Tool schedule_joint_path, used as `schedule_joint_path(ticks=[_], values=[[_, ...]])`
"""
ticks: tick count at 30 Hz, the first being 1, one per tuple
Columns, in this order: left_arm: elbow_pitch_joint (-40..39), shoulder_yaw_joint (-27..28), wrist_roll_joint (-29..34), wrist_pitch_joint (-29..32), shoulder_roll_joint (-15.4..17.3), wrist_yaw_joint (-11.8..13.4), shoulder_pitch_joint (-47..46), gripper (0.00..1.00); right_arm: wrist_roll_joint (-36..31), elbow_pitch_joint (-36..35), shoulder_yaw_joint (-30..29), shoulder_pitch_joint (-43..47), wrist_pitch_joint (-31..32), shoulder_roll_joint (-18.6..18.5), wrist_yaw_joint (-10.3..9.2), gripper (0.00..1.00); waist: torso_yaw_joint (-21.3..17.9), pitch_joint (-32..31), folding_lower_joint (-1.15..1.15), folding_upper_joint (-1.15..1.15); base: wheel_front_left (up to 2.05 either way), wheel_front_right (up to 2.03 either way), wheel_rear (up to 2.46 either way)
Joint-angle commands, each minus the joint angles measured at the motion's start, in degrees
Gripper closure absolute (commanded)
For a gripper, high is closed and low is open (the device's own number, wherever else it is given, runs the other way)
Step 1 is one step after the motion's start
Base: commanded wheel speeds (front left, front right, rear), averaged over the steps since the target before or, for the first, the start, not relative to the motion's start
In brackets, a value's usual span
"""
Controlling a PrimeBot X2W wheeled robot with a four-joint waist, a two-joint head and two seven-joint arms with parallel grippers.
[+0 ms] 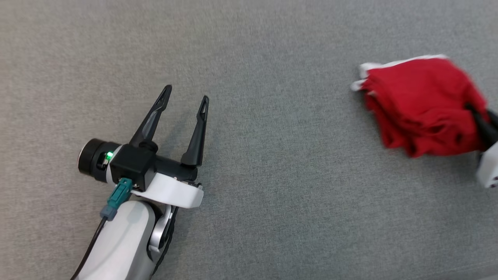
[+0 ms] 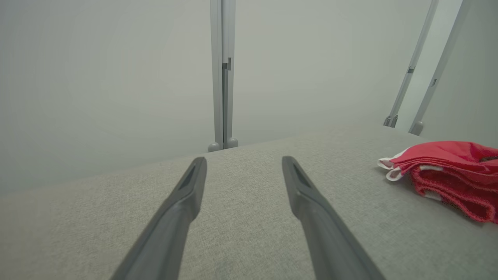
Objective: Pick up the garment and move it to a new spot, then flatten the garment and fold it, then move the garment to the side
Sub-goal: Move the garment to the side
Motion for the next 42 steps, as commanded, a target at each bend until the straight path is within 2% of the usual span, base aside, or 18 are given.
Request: schedule_joint_path(ticks=[1, 5, 9, 18, 21, 22, 23, 24, 28, 31, 37, 42], values=[[-0.1, -0.2, 0.7, 0.3, 0.3, -0.2, -1.5, 0.0, 1.4, 1.4, -0.3, -1.2, -0.2, -1.5, 0.0, 1.0, -0.5, 2.6, 0.0, 0.0, 0.0, 0.0, 0.0], [-0.8, -0.9, 1.5, 0.8, 0.9, -0.6, -3.6, 0.0, 6.3, 4.5, -2.6, -4.0, -1.4, -4.2, 0.0, 1.0, -0.7, 5.4, 0.0, 0.0, 0.0, 0.0, 0.0], [-1.8, -1.4, 2.4, 1.5, 1.6, -0.9, -5.2, 0.0, 8.4, 6.9, -3.8, -7.4, -3.2, -5.6, 0.0, 1.0, -0.9, 8.2, 0.0, 0.0, 0.0, 0.0, 0.0], [-3.2, -2.8, 3.7, 2.8, 2.4, -1.0, -7.0, 0.0, 11.1, 14.0, -5.3, -12.0, -4.4, -5.5, 0.0, 1.0, -0.1, 11.8, 0.0, 0.0, 0.0, 0.0, 0.0], [-3.0, -2.8, 3.8, 3.0, 2.7, -0.7, -7.0, 0.0, 12.8, 15.2, -4.9, -12.4, -4.5, -3.7, 0.0, 0.57, -0.4, 12.2, 0.0, 0.0, 0.0, 0.0, 0.0], [-2.9, -2.8, 3.8, 3.0, 2.8, -0.7, -6.9, 0.0, 12.9, 15.4, -4.6, -12.6, -4.5, -3.7, 0.0, 0.51, -0.6, 12.3, 0.0, 0.0, 0.0, 0.0, 0.0], [-2.9, -2.8, 3.7, 3.1, 2.9, -0.6, -6.8, 0.0, 13.3, 15.9, -4.8, -13.1, -4.7, -3.5, 0.0, 0.27, -0.8, 12.3, 0.0, 0.0, 0.0, 0.0, 0.0], [-2.7, -2.7, 3.5, 3.1, 3.0, -0.6, -6.7, 0.0, 13.2, 16.3, -4.5, -13.1, -4.8, -3.0, 0.0, 0.0, -1.0, 12.2, 0.0, 0.0, 0.0, 0.0, 0.0], [-2.5, -2.7, 3.0, 3.2, 3.1, -0.5, -6.4, 0.0, 12.6, 16.9, -4.9, -13.1, -5.2, -1.1, 0.0, 0.0, -1.8, 11.0, 0.0, 0.0, 0.0, 0.0, 0.0], [-2.2, -2.5, 2.4, 3.0, 3.2, -0.5, -5.6, 0.0, 11.0, 14.8, -7.1, -12.2, -5.3, -0.5, 0.0, 0.0, -2.4, 9.6, 0.0, 0.0, 0.0, 0.0, 0.0], [-1.0, -1.7, 0.8, 2.2, 3.1, 0.4, -3.1, 0.0, 4.5, 8.6, -18.0, -6.1, -5.2, 3.1, 0.0, 0.0, -2.7, 4.9, 0.0, 0.0, 0.0, 0.0, 0.0], [-0.3, -0.8, -0.8, 1.4, 2.9, 1.6, 0.8, 0.0, -3.0, 2.7, -28.2, 2.3, -5.2, 8.3, 0.0, 0.0, -1.9, 0.2, 0.0, 0.0, 0.0, 0.0, 0.0]])
